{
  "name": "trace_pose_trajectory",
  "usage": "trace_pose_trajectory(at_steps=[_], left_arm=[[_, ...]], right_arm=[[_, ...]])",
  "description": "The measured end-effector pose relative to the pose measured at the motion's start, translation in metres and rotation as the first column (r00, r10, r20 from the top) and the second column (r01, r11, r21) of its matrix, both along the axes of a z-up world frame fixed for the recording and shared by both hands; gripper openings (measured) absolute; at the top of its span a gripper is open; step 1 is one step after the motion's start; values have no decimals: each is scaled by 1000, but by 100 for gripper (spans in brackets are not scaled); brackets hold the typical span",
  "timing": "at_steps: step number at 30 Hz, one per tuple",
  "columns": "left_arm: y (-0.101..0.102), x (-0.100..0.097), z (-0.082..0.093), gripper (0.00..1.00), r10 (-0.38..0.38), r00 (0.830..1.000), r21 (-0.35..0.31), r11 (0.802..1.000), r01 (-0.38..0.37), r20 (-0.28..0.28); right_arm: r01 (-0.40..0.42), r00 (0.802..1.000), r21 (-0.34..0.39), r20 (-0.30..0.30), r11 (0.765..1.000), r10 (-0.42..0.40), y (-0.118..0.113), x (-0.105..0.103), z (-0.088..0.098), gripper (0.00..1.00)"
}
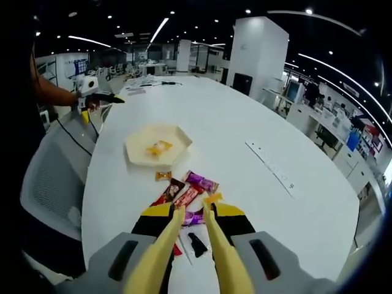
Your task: Place the target food into the container with the food tongs after gripping and lifting it, then release it inside without dropping or visibly crushing the food.
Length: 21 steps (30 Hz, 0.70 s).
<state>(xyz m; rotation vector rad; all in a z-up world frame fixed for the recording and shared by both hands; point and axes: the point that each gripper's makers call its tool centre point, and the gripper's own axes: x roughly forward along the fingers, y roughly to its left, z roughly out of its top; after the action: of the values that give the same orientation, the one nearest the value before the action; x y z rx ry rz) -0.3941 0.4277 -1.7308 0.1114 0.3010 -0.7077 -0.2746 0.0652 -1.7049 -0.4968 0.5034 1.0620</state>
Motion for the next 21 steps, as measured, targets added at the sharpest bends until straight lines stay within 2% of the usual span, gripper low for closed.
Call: trace_pose_trajectory(at_steps=[12, 21], left_arm=[[0, 0, -4, 99, 5, 1000, 19, 1000, -5, -14], [0, 0, -6, 99, 12, 1000, 26, 1000, -11, -25]], right_arm=[[1, 1000, -5, -15, 1000, -1, -5, 4, -37, 23], [6, 998, -24, -60, 1000, -7, -17, 9, -62, 23]])
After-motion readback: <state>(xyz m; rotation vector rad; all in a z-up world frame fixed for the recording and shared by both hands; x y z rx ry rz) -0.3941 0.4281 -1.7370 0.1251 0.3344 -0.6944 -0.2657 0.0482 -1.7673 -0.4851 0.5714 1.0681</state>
